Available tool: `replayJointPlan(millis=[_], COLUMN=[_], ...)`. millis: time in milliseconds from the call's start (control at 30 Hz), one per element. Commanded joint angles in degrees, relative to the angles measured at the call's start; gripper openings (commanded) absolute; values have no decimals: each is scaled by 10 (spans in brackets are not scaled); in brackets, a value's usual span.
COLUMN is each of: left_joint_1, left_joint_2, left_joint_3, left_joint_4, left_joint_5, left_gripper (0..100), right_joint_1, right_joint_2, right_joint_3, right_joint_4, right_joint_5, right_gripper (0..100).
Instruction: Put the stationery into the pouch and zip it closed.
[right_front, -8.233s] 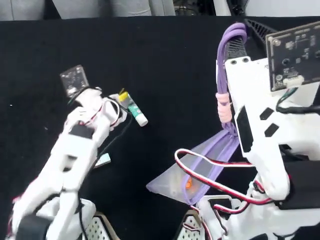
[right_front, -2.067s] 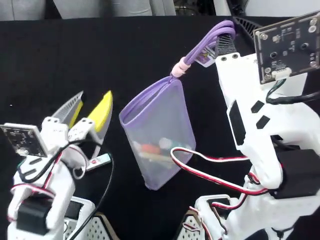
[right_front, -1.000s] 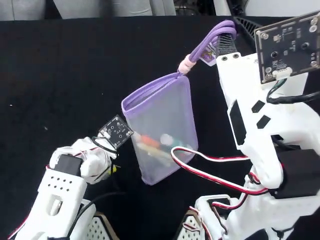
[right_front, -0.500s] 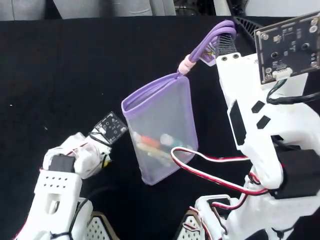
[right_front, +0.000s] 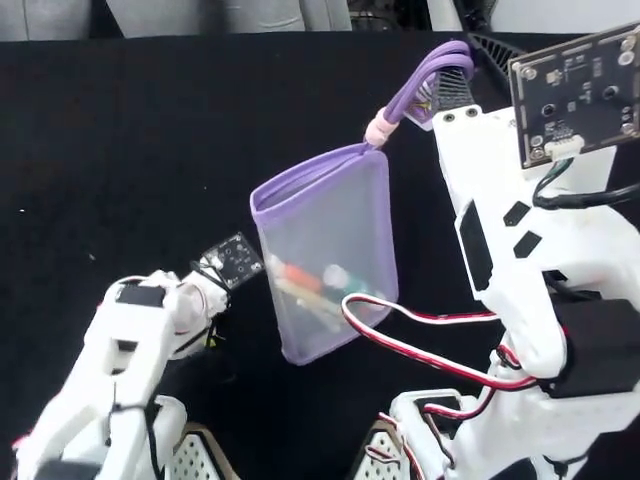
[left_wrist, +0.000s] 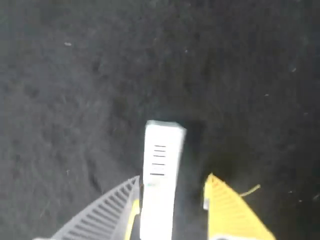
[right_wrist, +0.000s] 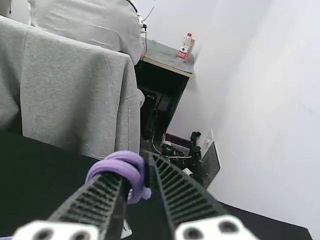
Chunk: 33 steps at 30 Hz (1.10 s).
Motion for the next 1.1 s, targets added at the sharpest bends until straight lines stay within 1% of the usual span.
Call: replayJointPlan(millis=[0, 67, 100, 167, 233, 367, 467, 500, 567, 633, 700, 833, 967, 1067], left_joint_1=[7, 9, 11, 7, -2, -34, -57, -60, -60, -55, -44, -15, 43, 81], left_joint_2=[97, 127, 138, 149, 149, 148, 124, 108, 66, 11, -52, -171, -273, -324], left_joint_3=[-70, -106, -121, -145, -160, -198, -227, -237, -255, -272, -284, -270, -202, -151], left_joint_4=[1, 31, 42, 62, 70, 69, 69, 69, 66, 60, 23, -100, -244, -362], left_joint_5=[6, 6, 6, 7, 9, 11, 13, 24, 70, 135, 202, 348, 493, 586], left_gripper=[127, 43, 21, 47, 30, 29, 29, 29, 29, 29, 29, 29, 29, 29], right_joint_1=[1, 1, 1, 1, 1, 1, 1, 1, 1, 1, 1, 1, 1, -1], right_joint_2=[-15, -15, -15, -15, -15, -15, -15, -15, -15, -15, -15, -15, -15, -16], right_joint_3=[-7, -7, -7, -7, -7, -7, -7, -7, -7, -7, -7, -7, -6, -7], right_joint_4=[-5, -5, -5, -5, -5, -5, -5, -5, -5, -5, -4, -4, -4, 4], right_joint_5=[22, 23, 23, 24, 24, 24, 24, 24, 24, 24, 24, 24, 24, 25], right_gripper=[12, 12, 12, 12, 12, 12, 12, 12, 12, 12, 12, 12, 12, 12])
